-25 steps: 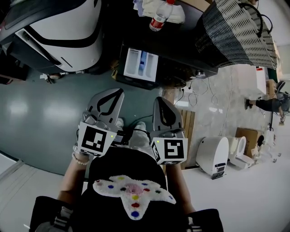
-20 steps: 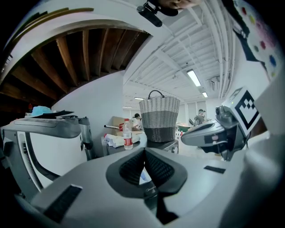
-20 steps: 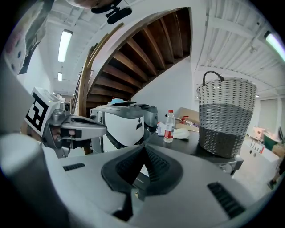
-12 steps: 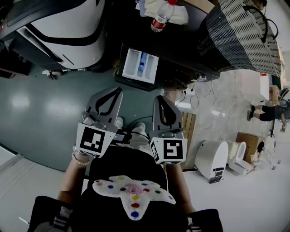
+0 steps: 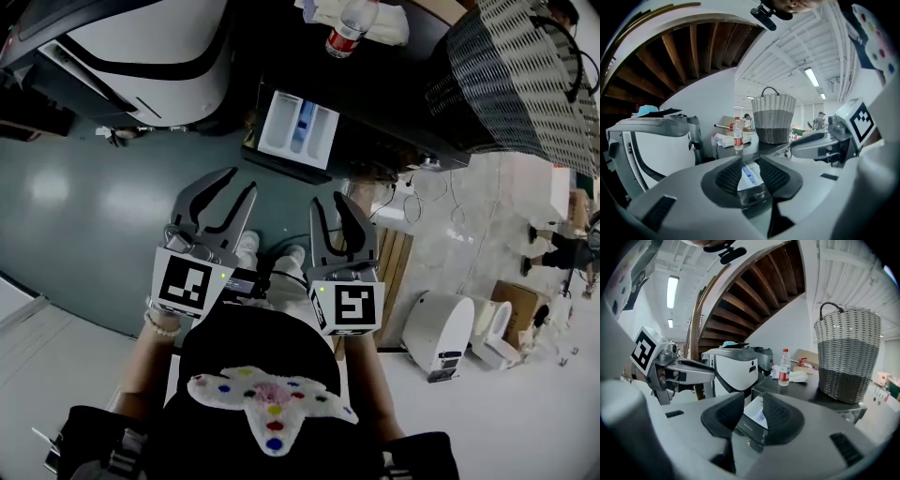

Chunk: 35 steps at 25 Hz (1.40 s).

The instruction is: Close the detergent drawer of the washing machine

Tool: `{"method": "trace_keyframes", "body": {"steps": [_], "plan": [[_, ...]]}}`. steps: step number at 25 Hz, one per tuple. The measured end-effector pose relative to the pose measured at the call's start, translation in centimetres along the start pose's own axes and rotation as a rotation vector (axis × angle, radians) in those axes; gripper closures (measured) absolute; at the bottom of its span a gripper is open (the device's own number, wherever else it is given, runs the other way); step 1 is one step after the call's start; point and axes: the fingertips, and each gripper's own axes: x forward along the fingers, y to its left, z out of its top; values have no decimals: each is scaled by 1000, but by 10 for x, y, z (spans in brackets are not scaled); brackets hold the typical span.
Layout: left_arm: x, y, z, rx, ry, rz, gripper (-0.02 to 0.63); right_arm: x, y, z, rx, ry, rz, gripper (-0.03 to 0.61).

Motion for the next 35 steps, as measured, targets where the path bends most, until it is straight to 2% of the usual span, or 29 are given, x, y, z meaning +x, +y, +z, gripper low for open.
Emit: {"method": "trace_keyframes", "body": {"steps": [4, 13, 20, 29, 35], "plan": [[4, 2, -8, -12, 1, 9, 488, 9, -2, -20, -6, 38, 28, 457], [22, 15, -44, -47, 58, 62, 454, 25, -20, -71, 5, 138, 1, 456], [29, 16, -75, -18, 128, 54, 439, 34, -24, -110, 29, 211, -3, 453], [49, 32, -116, -43, 174, 65, 428, 53, -31, -148, 33, 268, -59, 426], [63, 43, -144, -9, 219, 74, 425, 57, -32, -174, 47, 316, -81, 425]]}}
